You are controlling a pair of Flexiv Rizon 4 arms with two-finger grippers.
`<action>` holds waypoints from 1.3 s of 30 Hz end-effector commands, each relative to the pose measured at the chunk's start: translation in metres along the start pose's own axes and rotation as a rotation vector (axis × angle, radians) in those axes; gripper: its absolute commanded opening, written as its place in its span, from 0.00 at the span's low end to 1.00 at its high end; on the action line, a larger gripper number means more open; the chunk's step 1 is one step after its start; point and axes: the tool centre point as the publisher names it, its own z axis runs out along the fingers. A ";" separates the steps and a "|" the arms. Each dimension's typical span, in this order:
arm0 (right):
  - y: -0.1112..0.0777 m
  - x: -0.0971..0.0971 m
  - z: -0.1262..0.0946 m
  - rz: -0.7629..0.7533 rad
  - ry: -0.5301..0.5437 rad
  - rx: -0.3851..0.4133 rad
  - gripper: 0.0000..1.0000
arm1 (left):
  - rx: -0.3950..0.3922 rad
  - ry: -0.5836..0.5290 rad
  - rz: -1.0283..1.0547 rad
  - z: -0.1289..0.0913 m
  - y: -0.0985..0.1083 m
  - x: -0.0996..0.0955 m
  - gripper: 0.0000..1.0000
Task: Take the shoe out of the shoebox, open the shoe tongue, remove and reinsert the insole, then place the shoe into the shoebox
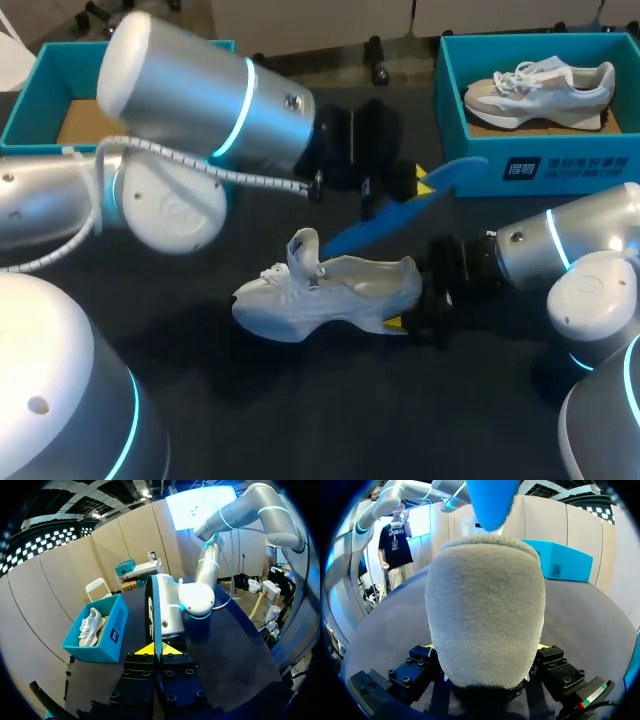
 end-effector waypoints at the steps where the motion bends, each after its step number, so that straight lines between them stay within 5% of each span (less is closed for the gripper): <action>1: -0.001 0.000 0.001 0.000 -0.002 0.004 0.00 | -0.014 0.093 -0.001 -0.003 -0.020 -0.012 0.00; 30: -0.001 0.000 0.001 0.000 -0.002 0.004 0.00 | 0.271 0.196 0.072 -0.017 -0.131 -0.078 0.00; 39: -0.001 0.000 0.001 0.000 -0.002 0.004 0.00 | 0.271 0.196 0.072 -0.017 -0.131 -0.078 0.00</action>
